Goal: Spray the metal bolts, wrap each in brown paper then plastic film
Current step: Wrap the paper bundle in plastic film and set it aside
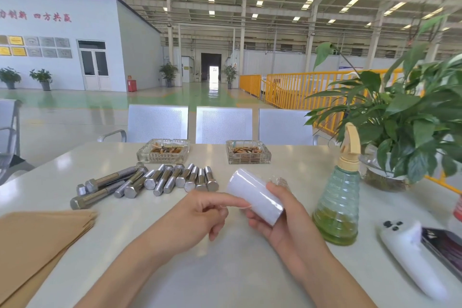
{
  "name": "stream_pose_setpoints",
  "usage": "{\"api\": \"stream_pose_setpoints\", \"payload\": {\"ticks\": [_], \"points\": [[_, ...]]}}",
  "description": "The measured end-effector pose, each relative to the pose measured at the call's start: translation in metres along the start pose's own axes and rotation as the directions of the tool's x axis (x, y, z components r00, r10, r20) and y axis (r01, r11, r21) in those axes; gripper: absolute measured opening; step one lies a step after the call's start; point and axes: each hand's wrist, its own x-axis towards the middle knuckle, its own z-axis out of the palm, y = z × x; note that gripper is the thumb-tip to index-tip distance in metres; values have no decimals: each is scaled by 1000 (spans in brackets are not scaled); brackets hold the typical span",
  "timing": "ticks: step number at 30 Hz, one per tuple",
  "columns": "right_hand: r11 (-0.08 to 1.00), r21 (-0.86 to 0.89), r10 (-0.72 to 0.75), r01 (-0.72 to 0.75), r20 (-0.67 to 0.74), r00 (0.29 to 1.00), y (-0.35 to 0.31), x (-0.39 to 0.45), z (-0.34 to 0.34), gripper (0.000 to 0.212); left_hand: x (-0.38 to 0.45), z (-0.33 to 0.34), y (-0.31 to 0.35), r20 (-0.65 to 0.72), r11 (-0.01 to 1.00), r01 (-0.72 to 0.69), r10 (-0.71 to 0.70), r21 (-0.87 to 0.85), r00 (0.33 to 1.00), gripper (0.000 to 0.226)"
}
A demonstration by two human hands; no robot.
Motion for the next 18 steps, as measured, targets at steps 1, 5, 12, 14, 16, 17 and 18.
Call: {"api": "stream_pose_setpoints", "payload": {"ticks": [1,5,12,14,16,17,18], "points": [[1000,11,-4,4,14,1000,-1,0,0,34,-1,-1,0,8,1000,11,-11,-29,1000,65],[998,55,1,-7,99,995,0,0,-1,46,-2,-3,2,46,982,113,-107,-151,993,27],[999,41,5,-10,112,994,2,0,6,54,5,17,2,-206,985,35,-70,-170,976,28],[998,61,17,-24,108,994,2,0,5,52,5,18,1,-188,985,28,-60,-168,980,27],[996,68,52,-59,110,993,0,-1,2,45,5,16,0,-150,988,23,-46,-150,988,27],[995,57,69,-76,108,992,0,-2,1,43,5,16,-1,-144,990,20,-40,-139,989,28],[995,42,80,-85,106,991,0,-2,1,42,5,15,-1,-140,991,22,-41,-133,989,28]]}}
